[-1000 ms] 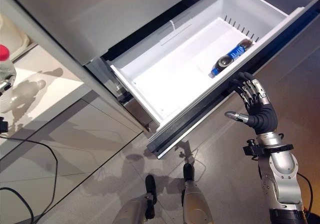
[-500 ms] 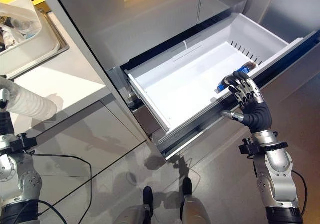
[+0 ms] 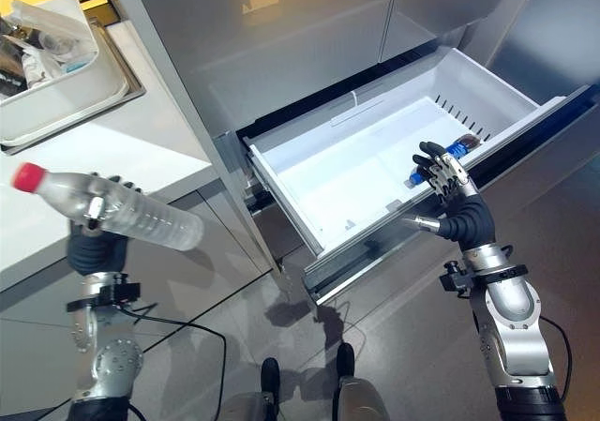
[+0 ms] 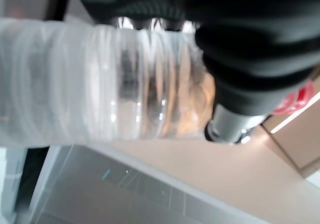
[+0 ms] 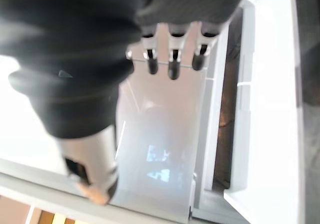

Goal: Take the drinks into the refrigerator

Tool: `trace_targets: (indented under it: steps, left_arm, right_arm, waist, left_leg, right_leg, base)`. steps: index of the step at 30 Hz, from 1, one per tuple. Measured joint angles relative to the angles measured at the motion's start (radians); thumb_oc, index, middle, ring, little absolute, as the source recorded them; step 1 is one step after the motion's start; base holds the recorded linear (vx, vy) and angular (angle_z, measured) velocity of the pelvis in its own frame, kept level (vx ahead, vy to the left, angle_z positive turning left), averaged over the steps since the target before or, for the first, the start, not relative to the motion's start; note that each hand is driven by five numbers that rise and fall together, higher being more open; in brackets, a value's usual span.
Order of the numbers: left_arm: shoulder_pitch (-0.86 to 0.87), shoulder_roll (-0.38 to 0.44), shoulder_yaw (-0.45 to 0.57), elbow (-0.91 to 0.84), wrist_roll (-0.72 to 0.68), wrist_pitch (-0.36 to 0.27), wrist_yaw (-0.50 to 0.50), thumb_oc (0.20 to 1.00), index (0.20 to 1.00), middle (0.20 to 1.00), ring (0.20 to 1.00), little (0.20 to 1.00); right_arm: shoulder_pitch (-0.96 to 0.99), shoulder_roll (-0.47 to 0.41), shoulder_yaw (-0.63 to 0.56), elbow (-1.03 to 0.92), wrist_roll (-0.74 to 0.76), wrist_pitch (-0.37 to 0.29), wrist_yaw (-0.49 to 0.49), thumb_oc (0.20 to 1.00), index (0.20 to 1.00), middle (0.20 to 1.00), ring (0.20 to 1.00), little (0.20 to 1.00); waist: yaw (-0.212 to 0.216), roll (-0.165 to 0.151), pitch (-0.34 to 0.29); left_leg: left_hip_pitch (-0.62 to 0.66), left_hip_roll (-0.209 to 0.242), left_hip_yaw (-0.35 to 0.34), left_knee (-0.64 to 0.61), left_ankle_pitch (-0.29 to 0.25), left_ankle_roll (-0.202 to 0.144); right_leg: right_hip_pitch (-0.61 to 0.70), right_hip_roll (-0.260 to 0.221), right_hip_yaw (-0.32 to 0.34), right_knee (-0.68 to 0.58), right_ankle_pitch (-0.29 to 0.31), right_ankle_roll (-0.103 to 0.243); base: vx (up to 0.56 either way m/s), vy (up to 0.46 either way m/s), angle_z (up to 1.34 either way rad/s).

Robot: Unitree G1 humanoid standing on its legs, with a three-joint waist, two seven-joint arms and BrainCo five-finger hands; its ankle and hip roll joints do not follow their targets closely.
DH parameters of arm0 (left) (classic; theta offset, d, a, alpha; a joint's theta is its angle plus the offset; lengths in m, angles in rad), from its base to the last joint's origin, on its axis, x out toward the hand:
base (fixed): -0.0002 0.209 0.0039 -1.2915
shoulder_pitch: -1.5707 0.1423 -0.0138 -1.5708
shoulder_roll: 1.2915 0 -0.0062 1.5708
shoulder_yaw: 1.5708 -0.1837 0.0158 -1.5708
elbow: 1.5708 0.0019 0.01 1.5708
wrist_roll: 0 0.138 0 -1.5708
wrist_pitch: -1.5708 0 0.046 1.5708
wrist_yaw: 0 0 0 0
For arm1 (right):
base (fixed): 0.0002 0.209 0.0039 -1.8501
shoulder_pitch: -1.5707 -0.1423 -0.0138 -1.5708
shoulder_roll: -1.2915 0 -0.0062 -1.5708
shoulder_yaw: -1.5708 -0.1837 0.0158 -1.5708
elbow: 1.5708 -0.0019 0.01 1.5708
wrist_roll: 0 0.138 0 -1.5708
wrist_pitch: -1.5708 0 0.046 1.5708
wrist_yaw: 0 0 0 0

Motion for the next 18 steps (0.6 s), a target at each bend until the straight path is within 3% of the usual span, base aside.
trace_targets:
  steps: [12, 15, 18]
  left_arm:
    - [0.001, -0.096, 0.006, 0.000, -0.206, -0.012, 0.003, 0.200, 0.200, 0.200, 0.200, 0.200]
    - [0.001, -0.089, -0.005, 0.000, -0.206, -0.012, 0.003, 0.200, 0.200, 0.200, 0.200, 0.200]
    - [0.000, -0.079, -0.039, 0.000, -0.205, -0.010, -0.003, 0.200, 0.200, 0.200, 0.200, 0.200]
  right_arm:
    - [0.007, 0.041, 0.007, 0.000, -0.040, 0.000, -0.023, 1.000, 1.000, 1.000, 1.000, 1.000]
    - [-0.004, 0.031, -0.001, -0.001, -0.099, -0.002, -0.048, 1.000, 1.000, 1.000, 1.000, 1.000]
    - [-0.033, -0.050, 0.006, -0.002, -0.169, -0.002, -0.047, 1.000, 1.000, 1.000, 1.000, 1.000]
  waist:
    - [0.004, -0.016, -0.006]
    - [0.004, -0.031, -0.006]
    - [0.004, -0.047, -0.005]
  left_leg:
    - [0.015, -0.004, -0.020, -0.011, 0.000, 0.001]
    - [0.014, -0.003, -0.021, -0.010, 0.000, 0.001]
    - [0.016, -0.006, -0.020, -0.005, 0.000, 0.001]
  right_leg:
    - [0.020, -0.004, -0.017, -0.002, -0.008, 0.007]
    - [0.021, -0.004, -0.019, -0.001, -0.008, 0.007]
    - [0.022, -0.007, -0.019, 0.002, -0.008, 0.007]
  base:
    - [0.01, 0.000, 0.04]
    - [0.00, 0.004, 0.02]
    - [-0.01, 0.037, -0.01]
